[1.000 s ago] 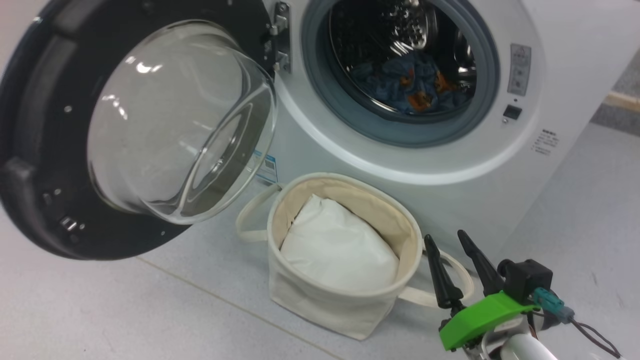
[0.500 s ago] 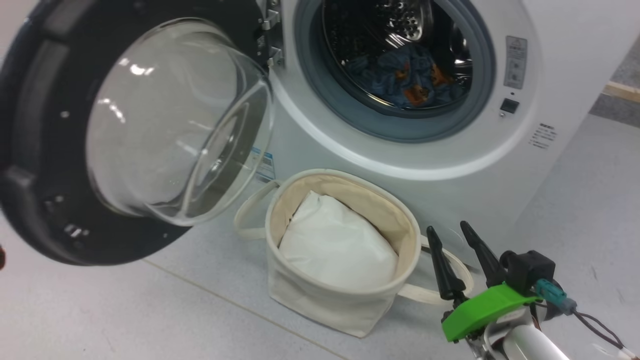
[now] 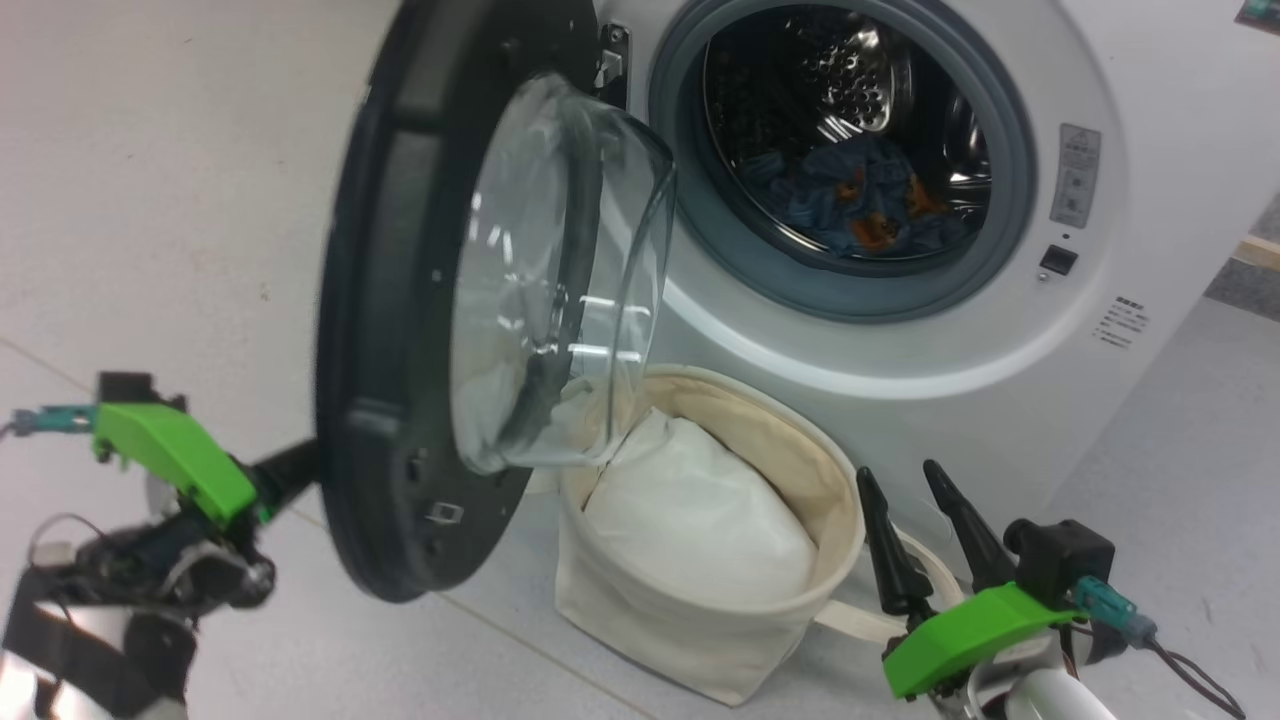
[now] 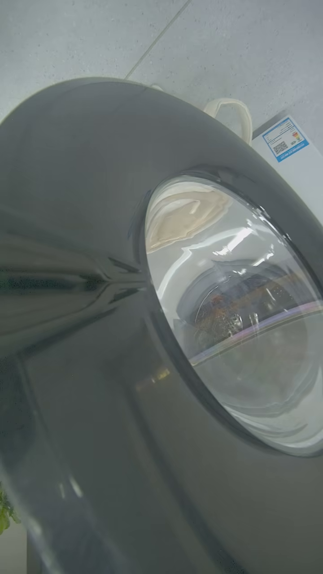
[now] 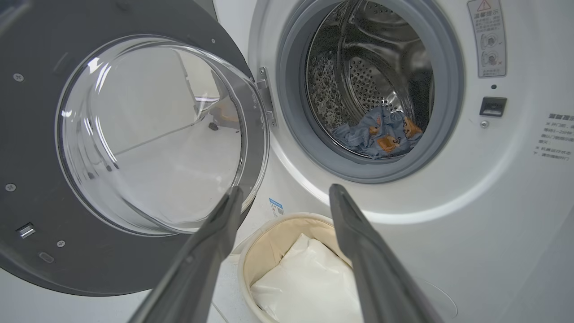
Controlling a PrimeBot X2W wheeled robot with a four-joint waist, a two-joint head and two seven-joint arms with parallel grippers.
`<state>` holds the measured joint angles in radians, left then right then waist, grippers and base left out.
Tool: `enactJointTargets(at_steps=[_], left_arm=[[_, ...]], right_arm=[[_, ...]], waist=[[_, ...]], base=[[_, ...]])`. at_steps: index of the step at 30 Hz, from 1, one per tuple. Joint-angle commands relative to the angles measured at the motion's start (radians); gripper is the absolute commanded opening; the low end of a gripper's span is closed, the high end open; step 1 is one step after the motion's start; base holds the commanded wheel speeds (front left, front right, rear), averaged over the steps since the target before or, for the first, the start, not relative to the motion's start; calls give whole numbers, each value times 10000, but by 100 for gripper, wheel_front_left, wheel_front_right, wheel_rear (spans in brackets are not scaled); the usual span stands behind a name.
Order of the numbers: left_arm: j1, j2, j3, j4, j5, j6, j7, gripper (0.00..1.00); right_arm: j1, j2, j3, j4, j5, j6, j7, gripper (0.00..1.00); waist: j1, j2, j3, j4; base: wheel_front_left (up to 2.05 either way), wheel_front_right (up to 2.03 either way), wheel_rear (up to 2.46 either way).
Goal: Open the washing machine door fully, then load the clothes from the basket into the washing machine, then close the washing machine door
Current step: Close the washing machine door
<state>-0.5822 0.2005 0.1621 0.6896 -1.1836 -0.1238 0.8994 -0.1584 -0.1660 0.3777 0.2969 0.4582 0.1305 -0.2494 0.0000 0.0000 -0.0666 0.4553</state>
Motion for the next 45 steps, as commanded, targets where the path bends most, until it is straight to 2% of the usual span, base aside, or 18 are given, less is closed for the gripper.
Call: enactJointTargets(at_steps=[1, 6, 13, 21, 26, 31, 32, 35, 40, 45], left_arm=[[-119, 195, 94, -760, -12, -67, 162, 0], [778, -265, -306, -2218, 18, 128, 560, 0], [1478, -711, -439, -3803, -178, 419, 756, 0], [1526, -1006, -290, -4550, 97, 194, -521, 0], [1198, -1088, -139, -4230, 430, 70, -1664, 0], [559, -1161, 193, -3194, 432, -1, -2821, 0], [559, -1161, 193, -3194, 432, -1, -2821, 0], [52, -1161, 383, -2383, 372, -31, -3460, 0], [-720, -789, 404, -1298, 503, -61, -4367, 0], [-1008, -442, 71, -980, 306, -66, -4869, 0]], right_arm=[[-91, -20, 51, -335, 33, 2, -124, 100], [-121, 82, 58, -396, -22, 2, -124, 100], [-275, 113, -78, -572, -199, 2, -124, 100], [-356, 130, -355, -671, -356, 2, -124, 100], [-476, 110, -465, -776, -485, 2, -124, 100], [-640, 167, -379, -811, -504, 2, -124, 100], [-640, 167, -379, -811, -504, 2, -124, 100], [-770, 202, -263, -832, -499, 2, -124, 100], [-956, 237, -106, -811, -487, 2, -124, 100], [-989, 306, -57, -733, -434, 2, -124, 100]], waist=[[0, 0, -49, -55], [0, 0, -27, -637], [0, 0, 166, -2110], [0, 0, 504, -4210], [0, 0, 764, -5484], [0, 0, 995, -6570], [0, 0, 995, -6570], [0, 0, 1116, -7155], [0, 0, 1326, -7967], [0, 0, 1430, -8078]], base=[[0, 0, 0], [0, 0, 0], [0, 0, 0], [0, 0, 0], [0, 0, 0], [0, 0, 0], [0, 0, 0], [0, 0, 0], [0, 0, 0], [0, 0, 0]])
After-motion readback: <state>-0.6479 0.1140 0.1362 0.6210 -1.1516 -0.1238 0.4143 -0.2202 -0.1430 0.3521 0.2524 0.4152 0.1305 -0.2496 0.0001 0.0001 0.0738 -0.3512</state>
